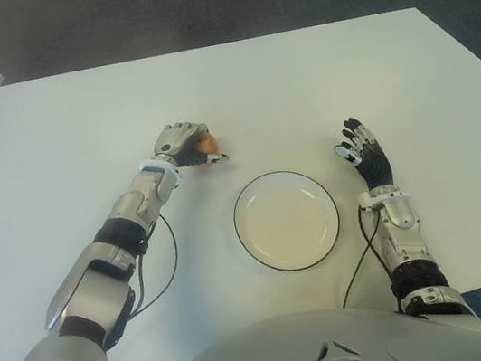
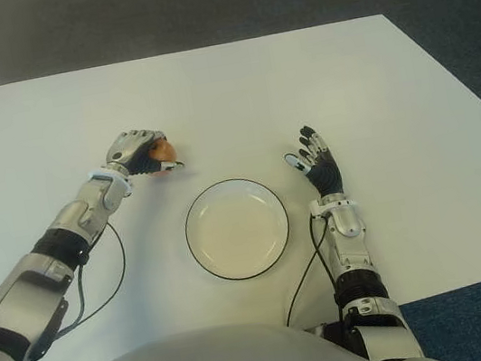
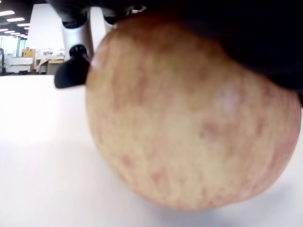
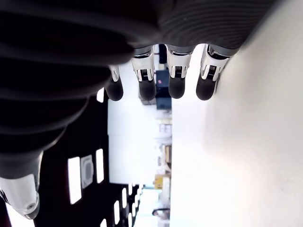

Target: Put the apples into the plate.

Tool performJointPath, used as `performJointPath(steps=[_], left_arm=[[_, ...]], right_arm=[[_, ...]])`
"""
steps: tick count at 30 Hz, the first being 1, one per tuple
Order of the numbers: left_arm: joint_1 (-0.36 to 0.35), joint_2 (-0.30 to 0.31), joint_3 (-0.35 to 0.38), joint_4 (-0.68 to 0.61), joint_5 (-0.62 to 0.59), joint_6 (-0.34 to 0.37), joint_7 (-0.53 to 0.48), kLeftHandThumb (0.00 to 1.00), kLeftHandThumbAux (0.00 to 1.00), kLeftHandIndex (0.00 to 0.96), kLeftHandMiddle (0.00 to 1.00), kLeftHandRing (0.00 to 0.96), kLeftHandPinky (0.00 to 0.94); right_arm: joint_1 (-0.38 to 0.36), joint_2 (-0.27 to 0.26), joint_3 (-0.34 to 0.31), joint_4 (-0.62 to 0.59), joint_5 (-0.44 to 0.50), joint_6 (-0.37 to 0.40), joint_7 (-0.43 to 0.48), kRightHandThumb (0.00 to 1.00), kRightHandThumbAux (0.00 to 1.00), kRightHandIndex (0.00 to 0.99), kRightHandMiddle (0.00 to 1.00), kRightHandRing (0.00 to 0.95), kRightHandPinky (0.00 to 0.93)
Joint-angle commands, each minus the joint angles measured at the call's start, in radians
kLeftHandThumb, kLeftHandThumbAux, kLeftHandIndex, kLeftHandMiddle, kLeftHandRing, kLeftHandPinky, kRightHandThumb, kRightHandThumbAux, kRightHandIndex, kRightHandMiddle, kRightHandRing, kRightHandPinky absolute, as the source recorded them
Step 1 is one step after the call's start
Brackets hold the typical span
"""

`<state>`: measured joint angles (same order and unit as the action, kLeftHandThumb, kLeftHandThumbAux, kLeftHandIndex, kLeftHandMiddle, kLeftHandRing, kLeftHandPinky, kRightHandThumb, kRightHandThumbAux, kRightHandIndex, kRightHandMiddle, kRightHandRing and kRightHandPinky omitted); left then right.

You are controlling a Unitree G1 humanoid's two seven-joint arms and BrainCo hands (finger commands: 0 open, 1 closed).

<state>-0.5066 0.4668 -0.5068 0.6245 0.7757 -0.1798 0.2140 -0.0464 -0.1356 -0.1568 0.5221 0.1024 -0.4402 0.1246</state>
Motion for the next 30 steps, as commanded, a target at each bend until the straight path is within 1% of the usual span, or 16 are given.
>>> performJointPath(steps=[1,5,7,9,12,18,20,23,24,25,26,27,29,30], left_arm=[[0.037,0.057,0.085,-0.254,-0.013,0.055,-0.066,0.752,0.696,0.444,0.857,0.846,0.788],[0.052,0.069,0.108,-0.314,-0.006,0.064,-0.084,0.753,0.696,0.444,0.856,0.845,0.751],[0.063,0.079,0.124,-0.35,-0.006,0.052,-0.081,0.753,0.696,0.444,0.858,0.845,0.74],[0.076,0.088,0.142,-0.395,-0.012,0.046,-0.092,0.753,0.695,0.444,0.86,0.845,0.749],[0.09,0.092,0.155,-0.441,-0.011,0.056,-0.119,0.754,0.695,0.444,0.86,0.846,0.768],[0.122,0.085,0.16,-0.542,0.01,0.092,-0.184,0.754,0.696,0.444,0.858,0.847,0.778],[0.135,0.076,0.155,-0.573,0.019,0.107,-0.203,0.754,0.696,0.444,0.864,0.847,0.704],[0.154,0.059,0.142,-0.613,0.038,0.122,-0.224,0.754,0.696,0.444,0.872,0.843,0.636],[0.16,0.053,0.136,-0.624,0.044,0.126,-0.229,0.754,0.696,0.444,0.876,0.837,0.549],[0.168,0.04,0.126,-0.638,0.054,0.131,-0.232,0.754,0.696,0.444,0.877,0.834,0.518],[0.175,0.032,0.12,-0.649,0.062,0.136,-0.235,0.754,0.695,0.444,0.879,0.827,0.456],[0.181,0.024,0.114,-0.66,0.071,0.141,-0.237,0.754,0.695,0.444,0.881,0.822,0.418],[0.195,0.003,0.098,-0.687,0.091,0.151,-0.24,0.755,0.695,0.444,0.882,0.817,0.386],[0.203,-0.008,0.089,-0.701,0.101,0.154,-0.241,0.755,0.695,0.444,0.881,0.812,0.391]], right_arm=[[0.064,0.031,0.006,0.07,-0.006,0.041,-0.014,0.112,0.571,0.0,0.0,0.0,0.0],[0.063,0.032,0.007,0.074,-0.009,0.036,-0.018,0.112,0.561,0.0,0.0,0.0,0.0],[0.064,0.032,0.011,0.073,-0.014,0.036,-0.02,0.112,0.557,0.0,0.0,0.0,0.0],[0.067,0.031,0.015,0.07,-0.017,0.038,-0.019,0.112,0.555,0.0,0.0,0.0,0.0],[0.069,0.033,0.016,0.068,-0.019,0.038,-0.02,0.112,0.553,0.0,0.0,0.0,0.0],[0.069,0.037,0.017,0.066,-0.015,0.044,-0.018,0.113,0.549,0.0,0.0,0.0,0.0],[0.067,0.038,0.016,0.069,-0.015,0.04,-0.017,0.115,0.553,0.0,0.0,0.0,0.0],[0.069,0.04,0.017,0.07,-0.017,0.034,-0.02,0.114,0.553,0.0,0.002,0.0,0.0],[0.07,0.04,0.018,0.07,-0.018,0.034,-0.021,0.112,0.552,0.0,0.003,0.0,0.0],[0.07,0.04,0.018,0.07,-0.019,0.033,-0.022,0.111,0.552,0.0,0.003,0.0,0.0],[0.07,0.04,0.019,0.069,-0.02,0.034,-0.022,0.109,0.552,0.0,0.004,0.0,0.0],[0.071,0.04,0.019,0.069,-0.02,0.035,-0.022,0.107,0.553,0.0,0.004,0.0,0.0],[0.072,0.04,0.02,0.067,-0.02,0.036,-0.021,0.105,0.555,0.0,0.004,0.0,0.0],[0.072,0.04,0.02,0.066,-0.02,0.036,-0.02,0.104,0.558,0.0,0.004,0.0,0.0]])
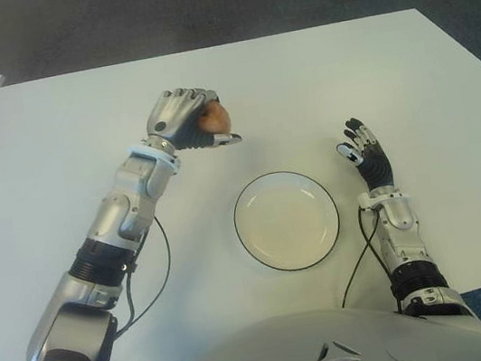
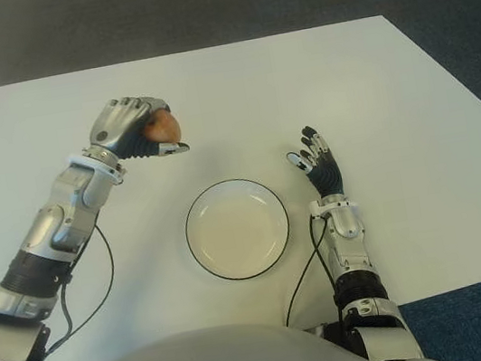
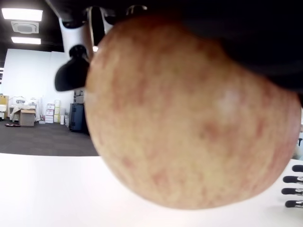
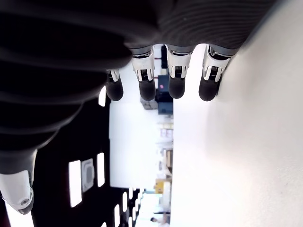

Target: Put the apples into the plate.

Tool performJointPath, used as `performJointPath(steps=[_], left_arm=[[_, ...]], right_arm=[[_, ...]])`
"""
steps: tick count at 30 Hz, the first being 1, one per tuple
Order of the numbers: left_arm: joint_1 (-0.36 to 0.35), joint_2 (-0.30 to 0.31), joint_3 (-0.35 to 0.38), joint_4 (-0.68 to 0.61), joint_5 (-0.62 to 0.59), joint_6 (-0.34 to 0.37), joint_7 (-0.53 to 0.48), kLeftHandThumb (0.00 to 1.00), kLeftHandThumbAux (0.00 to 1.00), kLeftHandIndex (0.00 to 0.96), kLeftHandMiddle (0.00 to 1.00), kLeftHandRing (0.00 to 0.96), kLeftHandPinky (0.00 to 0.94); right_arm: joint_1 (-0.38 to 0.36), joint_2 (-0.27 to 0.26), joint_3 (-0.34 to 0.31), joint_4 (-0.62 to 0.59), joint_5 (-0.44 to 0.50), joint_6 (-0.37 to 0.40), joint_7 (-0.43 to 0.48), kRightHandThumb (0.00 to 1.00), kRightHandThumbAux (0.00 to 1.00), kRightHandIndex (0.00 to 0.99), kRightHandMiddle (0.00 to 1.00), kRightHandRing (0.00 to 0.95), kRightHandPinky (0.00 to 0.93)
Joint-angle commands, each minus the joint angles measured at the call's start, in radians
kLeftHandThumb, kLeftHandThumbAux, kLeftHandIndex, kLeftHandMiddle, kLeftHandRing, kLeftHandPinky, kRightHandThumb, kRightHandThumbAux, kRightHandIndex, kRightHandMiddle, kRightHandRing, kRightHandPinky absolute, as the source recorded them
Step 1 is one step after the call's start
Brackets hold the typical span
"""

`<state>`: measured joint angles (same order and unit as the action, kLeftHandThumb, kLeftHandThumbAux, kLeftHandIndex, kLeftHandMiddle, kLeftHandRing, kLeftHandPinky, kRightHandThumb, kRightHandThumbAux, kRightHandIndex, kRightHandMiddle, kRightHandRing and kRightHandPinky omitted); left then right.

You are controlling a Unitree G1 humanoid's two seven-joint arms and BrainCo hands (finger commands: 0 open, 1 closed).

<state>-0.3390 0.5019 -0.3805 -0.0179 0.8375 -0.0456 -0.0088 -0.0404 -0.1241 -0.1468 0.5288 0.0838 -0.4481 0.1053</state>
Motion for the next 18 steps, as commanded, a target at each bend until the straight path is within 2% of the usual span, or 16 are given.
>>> performJointPath(steps=[1,5,7,8,10,18], left_arm=[[0.043,-0.055,-0.047,-0.072,0.05,0.021,-0.018,0.755,0.695,0.444,0.88,0.81,0.393],[0.069,-0.1,-0.086,-0.12,0.095,0.037,-0.026,0.755,0.694,0.444,0.867,0.794,0.397],[0.082,-0.123,-0.108,-0.142,0.116,0.044,-0.035,0.755,0.694,0.444,0.858,0.79,0.467],[0.088,-0.132,-0.116,-0.151,0.124,0.045,-0.04,0.755,0.694,0.445,0.85,0.79,0.558],[0.107,-0.156,-0.136,-0.178,0.139,0.052,-0.053,0.755,0.693,0.445,0.843,0.793,0.633],[0.175,-0.209,-0.217,-0.249,0.203,0.05,-0.1,0.753,0.692,0.445,0.836,0.823,0.777]], right_arm=[[0.066,0.028,0.01,0.059,-0.001,0.045,0.0,0.104,0.559,0.0,0.004,0.0,0.0],[0.069,0.028,0.013,0.057,-0.003,0.046,0.001,0.101,0.565,0.0,0.001,0.0,0.0],[0.069,0.027,0.015,0.057,-0.005,0.045,0.001,0.101,0.567,0.0,0.0,0.0,0.0],[0.07,0.027,0.016,0.057,-0.005,0.044,0.001,0.101,0.569,0.0,0.0,0.0,0.0],[0.072,0.029,0.017,0.054,-0.007,0.041,-0.002,0.102,0.57,0.0,0.0,0.0,0.0],[0.077,0.039,0.022,0.049,-0.018,0.031,-0.026,0.106,0.559,0.0,0.0,0.0,0.0]])
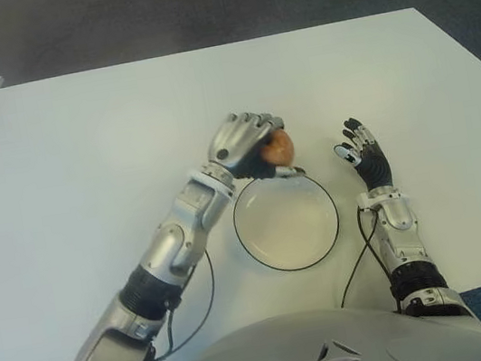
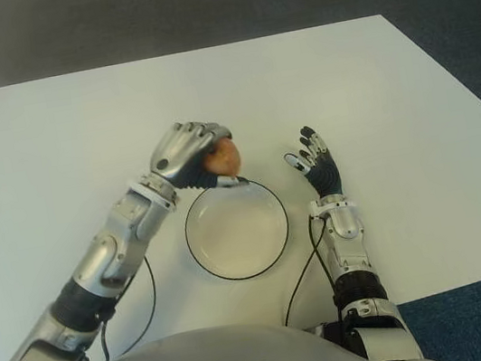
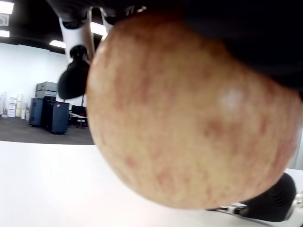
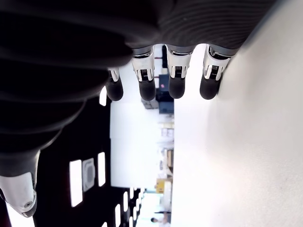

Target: Put the apples into the plate.

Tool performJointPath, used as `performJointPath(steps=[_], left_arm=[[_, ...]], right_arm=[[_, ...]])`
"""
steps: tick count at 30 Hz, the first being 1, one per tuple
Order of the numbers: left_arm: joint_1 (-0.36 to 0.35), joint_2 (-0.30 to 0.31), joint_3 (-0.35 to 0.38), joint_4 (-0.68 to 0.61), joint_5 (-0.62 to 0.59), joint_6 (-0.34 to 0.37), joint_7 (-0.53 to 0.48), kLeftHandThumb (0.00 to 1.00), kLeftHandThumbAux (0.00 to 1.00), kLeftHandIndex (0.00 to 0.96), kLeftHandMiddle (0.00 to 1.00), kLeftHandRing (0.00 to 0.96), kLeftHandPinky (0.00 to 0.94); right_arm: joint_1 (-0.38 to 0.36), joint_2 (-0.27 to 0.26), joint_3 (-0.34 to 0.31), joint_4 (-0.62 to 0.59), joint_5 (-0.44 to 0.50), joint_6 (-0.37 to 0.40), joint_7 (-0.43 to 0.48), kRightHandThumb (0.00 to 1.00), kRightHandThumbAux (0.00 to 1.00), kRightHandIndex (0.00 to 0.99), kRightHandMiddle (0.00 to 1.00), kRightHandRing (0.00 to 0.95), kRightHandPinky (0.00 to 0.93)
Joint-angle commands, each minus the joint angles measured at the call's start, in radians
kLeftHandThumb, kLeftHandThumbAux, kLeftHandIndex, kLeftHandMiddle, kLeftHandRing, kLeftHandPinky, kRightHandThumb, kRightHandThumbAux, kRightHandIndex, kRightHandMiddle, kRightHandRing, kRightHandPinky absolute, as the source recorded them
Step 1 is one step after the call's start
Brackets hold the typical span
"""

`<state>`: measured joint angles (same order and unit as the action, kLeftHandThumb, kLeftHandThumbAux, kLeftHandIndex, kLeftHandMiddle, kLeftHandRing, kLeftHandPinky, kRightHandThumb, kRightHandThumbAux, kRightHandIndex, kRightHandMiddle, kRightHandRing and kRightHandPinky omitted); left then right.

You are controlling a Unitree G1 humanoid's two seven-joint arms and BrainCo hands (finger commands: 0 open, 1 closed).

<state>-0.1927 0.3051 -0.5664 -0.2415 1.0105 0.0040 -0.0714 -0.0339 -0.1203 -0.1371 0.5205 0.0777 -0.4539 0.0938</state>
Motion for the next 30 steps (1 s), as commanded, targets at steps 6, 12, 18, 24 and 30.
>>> performJointPath(steps=[6,12,18,24,30], left_arm=[[0.032,-0.015,-0.075,-0.007,0.102,-0.022,-0.024,0.754,0.691,0.445,0.848,0.847,0.828],[0.027,-0.003,-0.084,0.004,0.11,-0.029,-0.081,0.754,0.689,0.446,0.844,0.843,0.821],[0.026,0.006,-0.085,0.004,0.112,-0.037,-0.124,0.753,0.687,0.448,0.835,0.831,0.797],[0.035,0.014,-0.094,0.017,0.085,-0.064,-0.151,0.749,0.686,0.447,0.833,0.838,0.797],[0.053,0.018,-0.099,0.035,0.078,-0.086,-0.153,0.743,0.685,0.443,0.833,0.849,0.812]], right_arm=[[0.072,0.038,0.02,0.05,-0.018,0.039,-0.024,0.103,0.554,0.0,0.0,0.0,0.0],[0.074,0.042,0.022,0.04,-0.022,0.044,-0.029,0.101,0.563,0.0,0.0,0.0,0.0],[0.071,0.047,0.021,0.048,-0.025,0.035,-0.038,0.106,0.562,0.0,0.0,0.0,0.0],[0.071,0.047,0.027,0.041,-0.027,0.042,-0.038,0.109,0.569,0.0,0.0,0.0,0.0],[0.071,0.049,0.027,0.036,-0.021,0.058,-0.036,0.106,0.578,0.0,0.0,0.0,0.0]])
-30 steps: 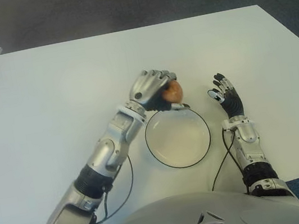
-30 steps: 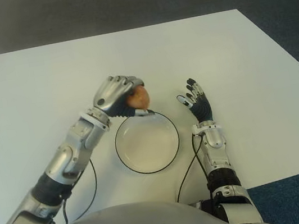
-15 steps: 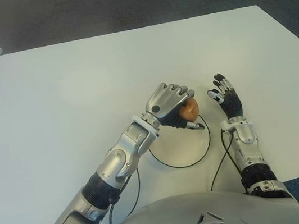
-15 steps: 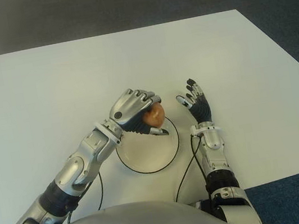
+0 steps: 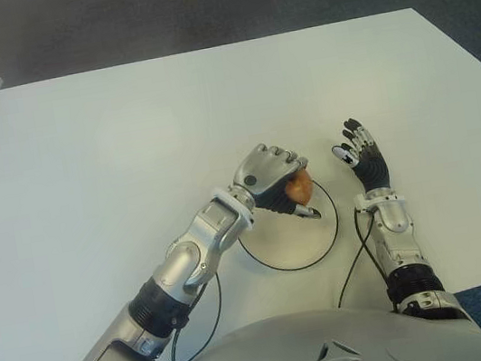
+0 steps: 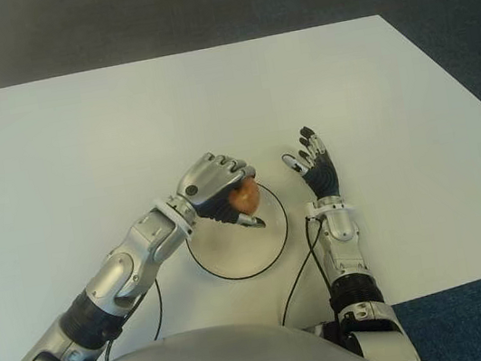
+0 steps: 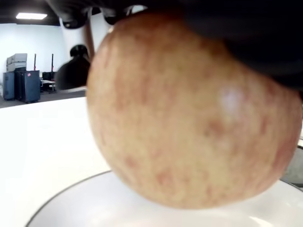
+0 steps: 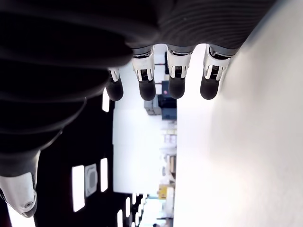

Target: Put the apples into the plate.

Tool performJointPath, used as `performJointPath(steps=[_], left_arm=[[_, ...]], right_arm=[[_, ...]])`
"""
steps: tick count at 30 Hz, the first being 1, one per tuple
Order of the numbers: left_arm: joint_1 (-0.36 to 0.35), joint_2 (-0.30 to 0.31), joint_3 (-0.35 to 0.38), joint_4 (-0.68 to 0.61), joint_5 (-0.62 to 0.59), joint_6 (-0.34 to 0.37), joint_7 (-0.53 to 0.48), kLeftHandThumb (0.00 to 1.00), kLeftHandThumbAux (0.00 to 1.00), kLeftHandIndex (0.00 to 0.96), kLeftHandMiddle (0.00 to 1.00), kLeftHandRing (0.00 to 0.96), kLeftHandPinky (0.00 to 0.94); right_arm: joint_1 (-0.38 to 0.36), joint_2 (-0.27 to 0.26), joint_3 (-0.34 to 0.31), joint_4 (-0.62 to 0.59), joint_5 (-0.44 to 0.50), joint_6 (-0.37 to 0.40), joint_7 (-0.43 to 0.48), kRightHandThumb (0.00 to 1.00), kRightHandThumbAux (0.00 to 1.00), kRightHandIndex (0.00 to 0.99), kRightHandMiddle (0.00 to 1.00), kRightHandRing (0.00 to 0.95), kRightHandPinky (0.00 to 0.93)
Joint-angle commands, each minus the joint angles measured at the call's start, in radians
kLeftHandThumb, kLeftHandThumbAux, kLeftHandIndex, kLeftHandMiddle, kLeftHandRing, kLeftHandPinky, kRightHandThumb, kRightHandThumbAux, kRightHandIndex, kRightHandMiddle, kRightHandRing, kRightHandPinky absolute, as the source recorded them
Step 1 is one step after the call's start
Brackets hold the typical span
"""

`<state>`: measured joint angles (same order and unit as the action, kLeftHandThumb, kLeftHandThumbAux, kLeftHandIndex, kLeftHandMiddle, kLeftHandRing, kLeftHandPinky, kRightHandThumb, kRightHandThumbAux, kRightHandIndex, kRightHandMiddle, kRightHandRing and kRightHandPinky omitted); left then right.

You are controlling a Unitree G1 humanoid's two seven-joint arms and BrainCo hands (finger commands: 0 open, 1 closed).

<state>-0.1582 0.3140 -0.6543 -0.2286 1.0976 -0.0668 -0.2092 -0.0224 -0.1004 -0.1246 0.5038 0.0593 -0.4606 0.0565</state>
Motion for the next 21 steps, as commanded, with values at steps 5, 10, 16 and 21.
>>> performJointPath(steps=[5,10,16,21], left_arm=[[0.018,0.011,-0.018,0.057,-0.005,-0.028,-0.032,0.74,0.684,0.441,0.833,0.853,0.82],[0.017,0.009,-0.021,0.076,0.0,-0.034,-0.034,0.737,0.683,0.439,0.835,0.855,0.846],[0.011,0.009,-0.031,0.099,0.006,-0.042,-0.028,0.737,0.683,0.437,0.836,0.857,0.872],[0.019,0.011,-0.043,0.103,0.021,-0.044,-0.028,0.737,0.684,0.436,0.836,0.858,0.88]], right_arm=[[0.058,0.026,0.018,0.05,-0.006,0.075,0.001,0.105,0.583,0.0,0.0,0.0,0.0],[0.059,0.02,0.024,0.048,-0.01,0.077,0.005,0.107,0.595,0.0,0.0,0.0,0.0],[0.061,0.015,0.025,0.044,-0.008,0.08,0.011,0.104,0.608,0.0,0.0,0.0,0.0],[0.063,0.018,0.024,0.035,-0.004,0.09,0.007,0.099,0.608,0.0,0.0,0.0,0.0]])
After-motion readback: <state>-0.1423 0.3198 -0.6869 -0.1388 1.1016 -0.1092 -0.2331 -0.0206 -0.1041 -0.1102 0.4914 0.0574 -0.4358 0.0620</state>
